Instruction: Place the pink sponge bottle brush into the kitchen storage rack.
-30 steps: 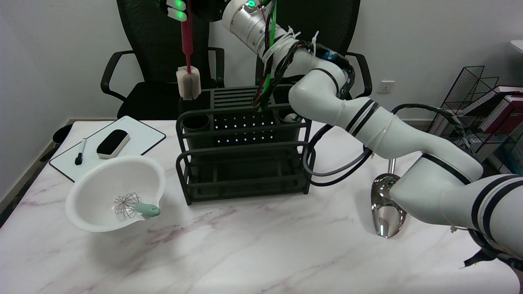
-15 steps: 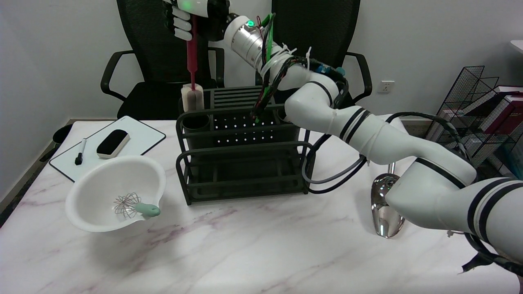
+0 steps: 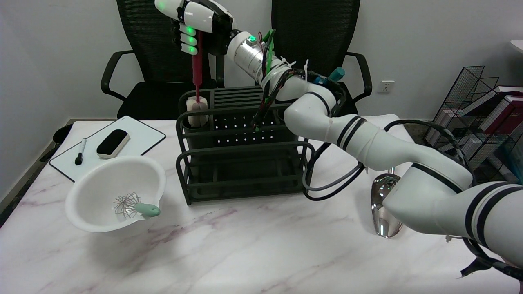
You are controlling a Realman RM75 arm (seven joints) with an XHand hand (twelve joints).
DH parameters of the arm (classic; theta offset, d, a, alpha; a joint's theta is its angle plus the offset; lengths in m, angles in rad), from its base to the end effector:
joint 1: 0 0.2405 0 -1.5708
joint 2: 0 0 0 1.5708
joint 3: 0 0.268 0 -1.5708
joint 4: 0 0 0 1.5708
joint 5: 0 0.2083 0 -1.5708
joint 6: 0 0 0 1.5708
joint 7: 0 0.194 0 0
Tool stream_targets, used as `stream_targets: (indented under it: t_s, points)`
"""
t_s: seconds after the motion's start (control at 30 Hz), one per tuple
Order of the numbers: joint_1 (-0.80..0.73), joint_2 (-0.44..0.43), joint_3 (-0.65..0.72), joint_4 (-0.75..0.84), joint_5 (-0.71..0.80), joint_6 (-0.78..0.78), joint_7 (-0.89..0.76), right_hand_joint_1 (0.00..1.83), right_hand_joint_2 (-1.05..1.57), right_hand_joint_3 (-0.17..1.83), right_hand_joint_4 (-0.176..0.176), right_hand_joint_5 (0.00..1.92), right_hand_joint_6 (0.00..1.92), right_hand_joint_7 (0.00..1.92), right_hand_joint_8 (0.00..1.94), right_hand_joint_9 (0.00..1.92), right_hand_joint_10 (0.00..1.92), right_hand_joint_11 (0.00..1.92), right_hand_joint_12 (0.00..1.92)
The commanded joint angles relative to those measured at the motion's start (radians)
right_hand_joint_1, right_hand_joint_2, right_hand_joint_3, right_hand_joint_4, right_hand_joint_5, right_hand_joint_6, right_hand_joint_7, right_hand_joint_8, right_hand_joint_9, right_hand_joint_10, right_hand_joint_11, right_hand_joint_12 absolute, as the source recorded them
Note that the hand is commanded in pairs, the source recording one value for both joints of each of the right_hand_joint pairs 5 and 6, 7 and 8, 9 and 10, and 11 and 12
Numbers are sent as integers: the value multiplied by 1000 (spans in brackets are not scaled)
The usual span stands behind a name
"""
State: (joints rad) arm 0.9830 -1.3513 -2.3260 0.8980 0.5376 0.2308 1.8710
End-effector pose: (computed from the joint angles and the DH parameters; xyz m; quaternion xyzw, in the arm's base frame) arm -0.0730 -0.5766 0.1387 0.6171 -0.5691 0.4776 0.2593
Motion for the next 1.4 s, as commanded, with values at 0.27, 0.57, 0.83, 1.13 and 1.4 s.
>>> stream_targets:
  t_s: [0.27, 0.57, 0.83, 1.13, 1.4]
  points:
    - [8, -61, -1, -153, -28, 39, 12, 991, 1509, 550, 0, 1920, 1920, 1920, 1920, 1920, 1920, 1839, 1839]
    - [4, -61, 0, -153, -28, 43, 12, 955, 1570, 476, 0, 1920, 1920, 1920, 1920, 1920, 1920, 1792, 1792]
    - [-1, -66, -1, -152, -28, 45, 12, 921, 1571, 534, 0, 1916, 1916, 1802, 1802, 1692, 1692, 1573, 1573]
    - [-21, -68, -4, -139, -28, 48, 12, 995, 1238, 903, 0, 1786, 1786, 1544, 1544, 1398, 1398, 1250, 1250]
    - [-38, -60, 3, -123, -23, 81, 12, 1167, 340, 1683, 0, 770, 770, 1041, 1041, 1041, 1041, 867, 867]
